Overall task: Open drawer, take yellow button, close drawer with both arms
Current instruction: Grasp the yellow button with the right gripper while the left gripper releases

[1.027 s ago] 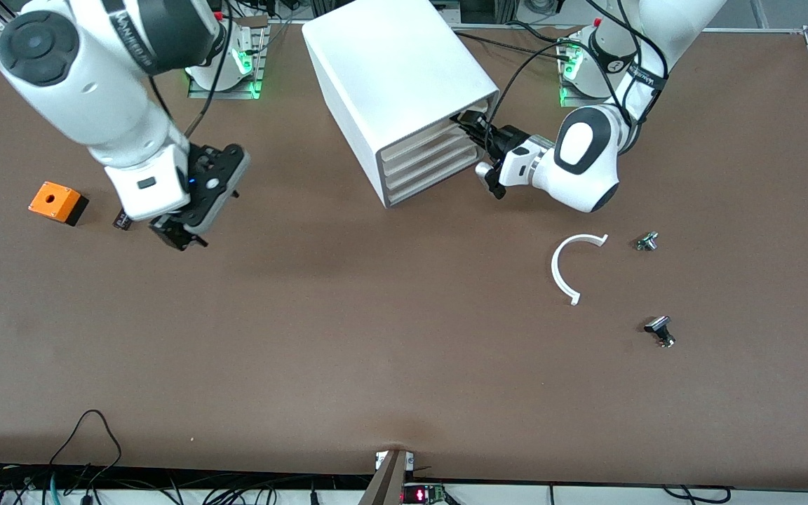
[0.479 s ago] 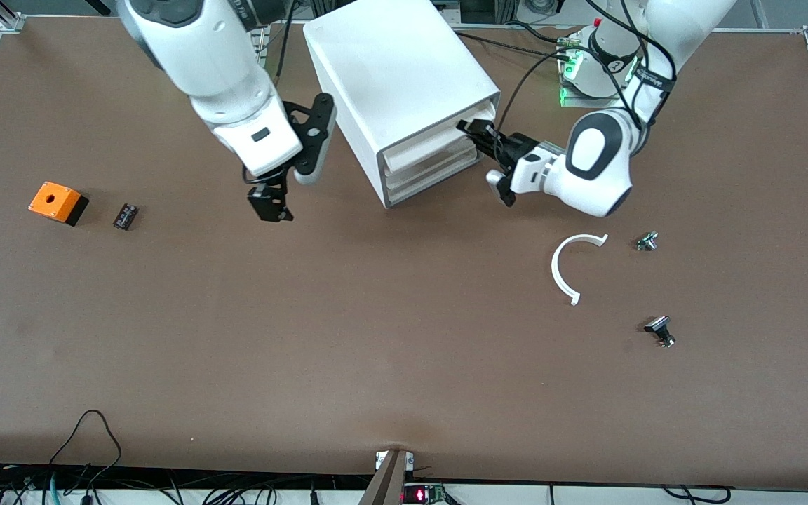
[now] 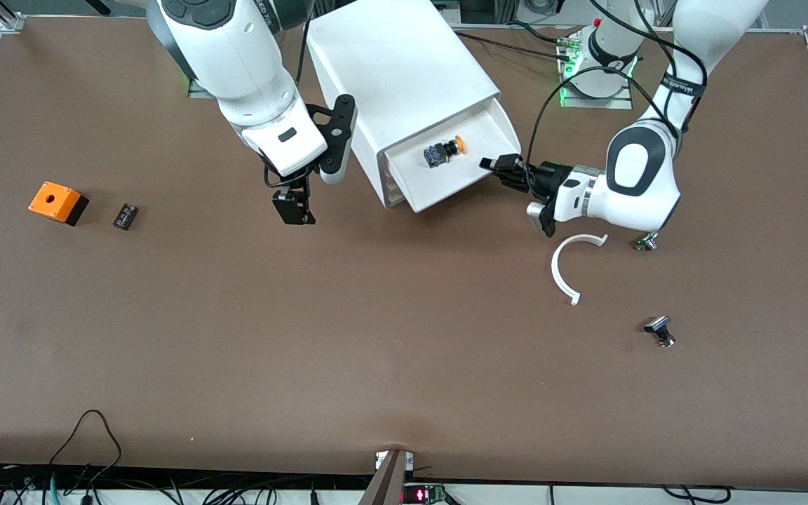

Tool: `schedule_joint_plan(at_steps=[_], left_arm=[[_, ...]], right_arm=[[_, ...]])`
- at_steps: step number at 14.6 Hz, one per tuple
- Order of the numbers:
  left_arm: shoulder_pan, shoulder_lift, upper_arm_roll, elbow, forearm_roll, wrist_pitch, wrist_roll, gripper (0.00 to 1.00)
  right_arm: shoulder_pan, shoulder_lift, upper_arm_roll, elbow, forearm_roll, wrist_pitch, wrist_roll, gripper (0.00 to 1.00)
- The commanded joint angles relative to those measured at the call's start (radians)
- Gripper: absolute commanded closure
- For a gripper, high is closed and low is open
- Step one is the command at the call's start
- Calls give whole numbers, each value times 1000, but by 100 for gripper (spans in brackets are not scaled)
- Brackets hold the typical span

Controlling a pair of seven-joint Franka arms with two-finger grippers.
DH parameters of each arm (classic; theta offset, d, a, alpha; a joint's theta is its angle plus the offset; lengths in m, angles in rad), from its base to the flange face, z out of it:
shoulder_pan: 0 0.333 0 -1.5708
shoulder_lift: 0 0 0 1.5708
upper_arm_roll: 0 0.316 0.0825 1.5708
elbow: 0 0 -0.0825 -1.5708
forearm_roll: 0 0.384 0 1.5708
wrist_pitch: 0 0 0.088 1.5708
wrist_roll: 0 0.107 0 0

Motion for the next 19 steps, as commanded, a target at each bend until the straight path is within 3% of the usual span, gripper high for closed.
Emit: schedule_joint_plan(at_steps=[1,2,4,6,9,11,16,19], left_arm=[[-10,18,26,23,32,81,-34,95],[-10,27,34,38,33,82,-34,93],[-10,33,48,47,32,82,-34,72],[-8,30,61,47,32,79,-21,0],[-5,10,71,50,32,79,-36,0],[-5,-22,84,50,79,81,-47,0],[33,-116,91,188,531,77,-316,0],[42,-163,104,216,711,68,-387,0]], right_arm=[[44,56,33,92,-10,-46,-13,0],[70,61,35,104,-30,-65,-12,0],[98,64,38,141,-50,-96,-13,0],[121,82,41,161,-38,-105,-13,0],[159,215,38,309,25,-210,-35,0],[219,300,21,391,22,-240,-98,0],[267,354,21,395,17,-171,-99,0],[320,377,-11,395,16,-134,-93,0]])
